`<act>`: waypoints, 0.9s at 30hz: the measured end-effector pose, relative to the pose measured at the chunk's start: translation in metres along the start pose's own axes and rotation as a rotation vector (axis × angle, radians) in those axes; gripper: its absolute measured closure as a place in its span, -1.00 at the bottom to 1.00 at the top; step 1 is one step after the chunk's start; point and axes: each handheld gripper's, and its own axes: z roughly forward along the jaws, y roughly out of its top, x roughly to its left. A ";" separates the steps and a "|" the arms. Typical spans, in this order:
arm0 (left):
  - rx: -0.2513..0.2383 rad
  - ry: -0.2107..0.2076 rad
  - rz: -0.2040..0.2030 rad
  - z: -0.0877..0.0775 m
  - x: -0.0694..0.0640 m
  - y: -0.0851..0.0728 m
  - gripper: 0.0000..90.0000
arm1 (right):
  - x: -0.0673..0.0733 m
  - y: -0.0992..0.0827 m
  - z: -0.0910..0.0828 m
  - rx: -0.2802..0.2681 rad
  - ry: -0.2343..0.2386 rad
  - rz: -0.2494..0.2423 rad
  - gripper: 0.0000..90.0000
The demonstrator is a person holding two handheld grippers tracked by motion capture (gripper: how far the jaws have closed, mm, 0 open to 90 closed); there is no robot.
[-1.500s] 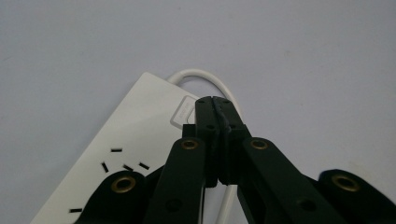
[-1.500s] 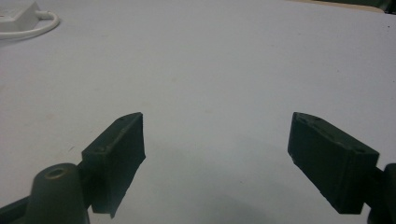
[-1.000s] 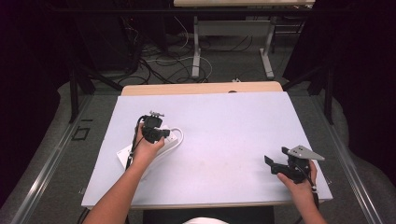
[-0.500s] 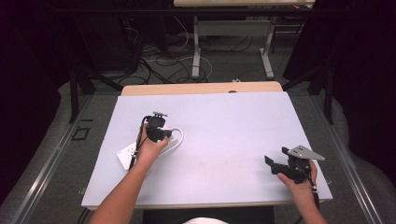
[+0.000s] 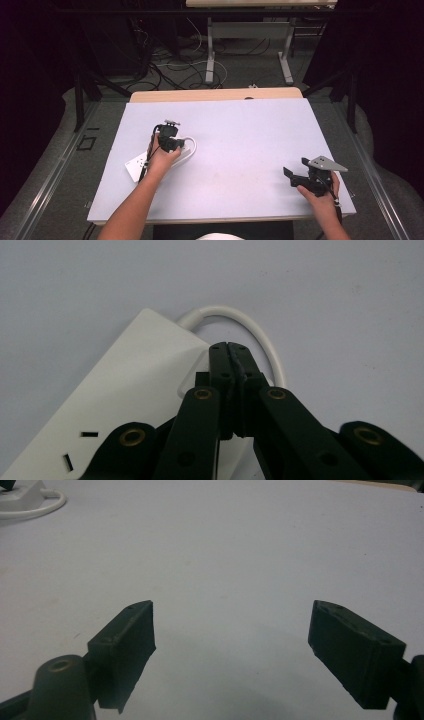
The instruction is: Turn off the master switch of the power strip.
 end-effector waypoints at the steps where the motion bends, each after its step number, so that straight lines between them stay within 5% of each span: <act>1: 0.001 0.003 0.008 0.000 0.000 0.000 1.00 | 0.000 0.000 0.000 -0.002 -0.003 0.000 -0.60; 10: 0.000 0.028 0.000 0.001 -0.004 -0.002 1.00 | 0.000 0.000 0.000 -0.004 0.000 -0.008 -0.60; 15: -0.026 -0.015 -0.042 0.000 -0.001 -0.003 1.00 | -0.001 0.000 0.000 -0.002 0.006 0.001 -0.60; 27: -0.015 -0.016 -0.051 -0.002 0.002 -0.002 1.00 | -0.001 0.000 0.000 0.009 0.005 -0.009 -0.60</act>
